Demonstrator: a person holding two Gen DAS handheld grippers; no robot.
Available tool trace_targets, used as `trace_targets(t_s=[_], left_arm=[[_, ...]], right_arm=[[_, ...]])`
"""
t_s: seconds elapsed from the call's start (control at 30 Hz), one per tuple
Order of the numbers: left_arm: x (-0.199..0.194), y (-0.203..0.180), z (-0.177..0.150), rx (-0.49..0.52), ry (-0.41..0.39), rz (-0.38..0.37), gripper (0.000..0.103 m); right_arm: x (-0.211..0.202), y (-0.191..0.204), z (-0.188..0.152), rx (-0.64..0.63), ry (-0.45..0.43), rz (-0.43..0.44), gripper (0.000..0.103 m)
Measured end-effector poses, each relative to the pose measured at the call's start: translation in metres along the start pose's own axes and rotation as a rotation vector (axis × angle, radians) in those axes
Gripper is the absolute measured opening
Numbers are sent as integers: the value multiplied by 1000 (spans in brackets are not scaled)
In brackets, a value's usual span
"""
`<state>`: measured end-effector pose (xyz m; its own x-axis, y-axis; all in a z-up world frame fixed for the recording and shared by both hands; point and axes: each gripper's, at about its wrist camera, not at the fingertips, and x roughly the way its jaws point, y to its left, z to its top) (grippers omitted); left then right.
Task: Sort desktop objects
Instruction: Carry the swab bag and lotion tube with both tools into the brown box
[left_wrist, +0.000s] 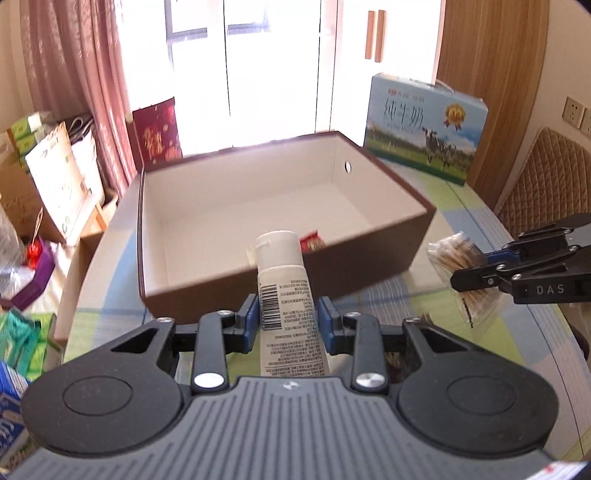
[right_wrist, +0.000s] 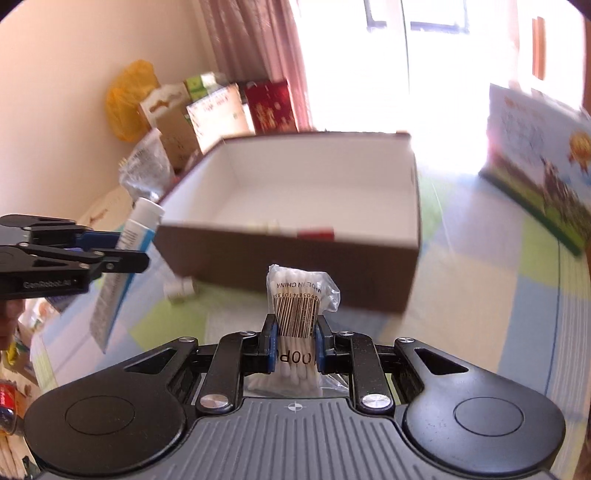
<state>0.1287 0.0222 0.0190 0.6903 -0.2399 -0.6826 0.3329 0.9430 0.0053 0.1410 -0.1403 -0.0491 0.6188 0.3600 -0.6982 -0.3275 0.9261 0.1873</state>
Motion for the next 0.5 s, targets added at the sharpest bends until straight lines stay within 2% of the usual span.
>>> trace_targets(t_s=[0.3, 0.5], left_arm=[[38, 30, 70, 22, -50, 10, 28], [88, 54, 110, 26, -12, 25, 28]], right_arm=[[40, -6, 82, -43, -49, 29, 16], [87, -15, 125, -85, -39, 9, 16]])
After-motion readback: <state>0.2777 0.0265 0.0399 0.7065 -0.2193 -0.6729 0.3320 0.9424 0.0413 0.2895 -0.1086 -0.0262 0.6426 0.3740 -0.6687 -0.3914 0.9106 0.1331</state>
